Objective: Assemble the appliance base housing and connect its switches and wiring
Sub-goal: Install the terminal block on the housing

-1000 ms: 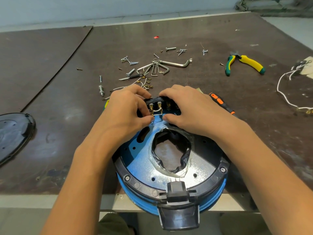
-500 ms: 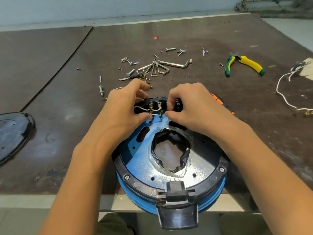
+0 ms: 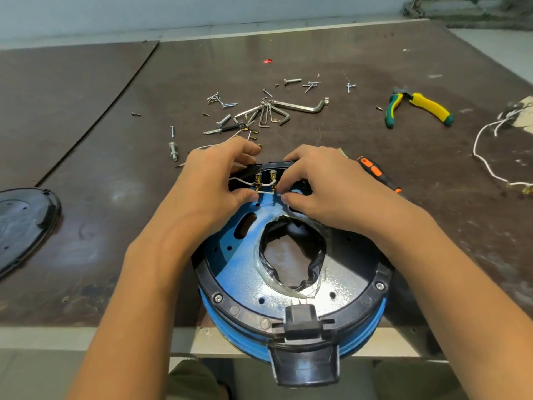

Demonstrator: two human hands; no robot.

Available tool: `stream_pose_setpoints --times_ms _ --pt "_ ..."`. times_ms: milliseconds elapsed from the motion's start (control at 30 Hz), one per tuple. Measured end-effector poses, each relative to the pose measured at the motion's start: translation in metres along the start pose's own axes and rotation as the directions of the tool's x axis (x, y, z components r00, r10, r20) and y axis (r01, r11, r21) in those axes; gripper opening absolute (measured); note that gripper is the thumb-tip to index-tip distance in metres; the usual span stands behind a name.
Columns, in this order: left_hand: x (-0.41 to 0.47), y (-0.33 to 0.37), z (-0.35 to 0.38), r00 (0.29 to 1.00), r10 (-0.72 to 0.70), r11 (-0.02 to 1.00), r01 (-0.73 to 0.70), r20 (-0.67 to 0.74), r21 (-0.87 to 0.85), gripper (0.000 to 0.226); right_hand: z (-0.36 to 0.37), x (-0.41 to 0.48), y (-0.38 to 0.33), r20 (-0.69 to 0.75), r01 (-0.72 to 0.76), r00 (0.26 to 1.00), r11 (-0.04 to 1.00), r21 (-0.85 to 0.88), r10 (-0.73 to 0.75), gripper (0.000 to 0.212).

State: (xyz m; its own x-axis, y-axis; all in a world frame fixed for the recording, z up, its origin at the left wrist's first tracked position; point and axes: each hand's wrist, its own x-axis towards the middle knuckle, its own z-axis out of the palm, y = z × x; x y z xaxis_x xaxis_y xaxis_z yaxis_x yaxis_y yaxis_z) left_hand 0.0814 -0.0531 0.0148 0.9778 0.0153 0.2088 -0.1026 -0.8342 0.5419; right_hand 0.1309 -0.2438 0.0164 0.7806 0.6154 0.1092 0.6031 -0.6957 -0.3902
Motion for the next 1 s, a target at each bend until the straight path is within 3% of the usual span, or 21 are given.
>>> stream_pose_setpoints --times_ms 1000 --pt "0.0014 -0.0046 -0.0024 1.0 -0.004 1.0 0.004 0.031 0.001 0.059 -0.0023 0.0013 0.0062 0.013 -0.003 1.0 0.992 0.127 0.001 0.019"
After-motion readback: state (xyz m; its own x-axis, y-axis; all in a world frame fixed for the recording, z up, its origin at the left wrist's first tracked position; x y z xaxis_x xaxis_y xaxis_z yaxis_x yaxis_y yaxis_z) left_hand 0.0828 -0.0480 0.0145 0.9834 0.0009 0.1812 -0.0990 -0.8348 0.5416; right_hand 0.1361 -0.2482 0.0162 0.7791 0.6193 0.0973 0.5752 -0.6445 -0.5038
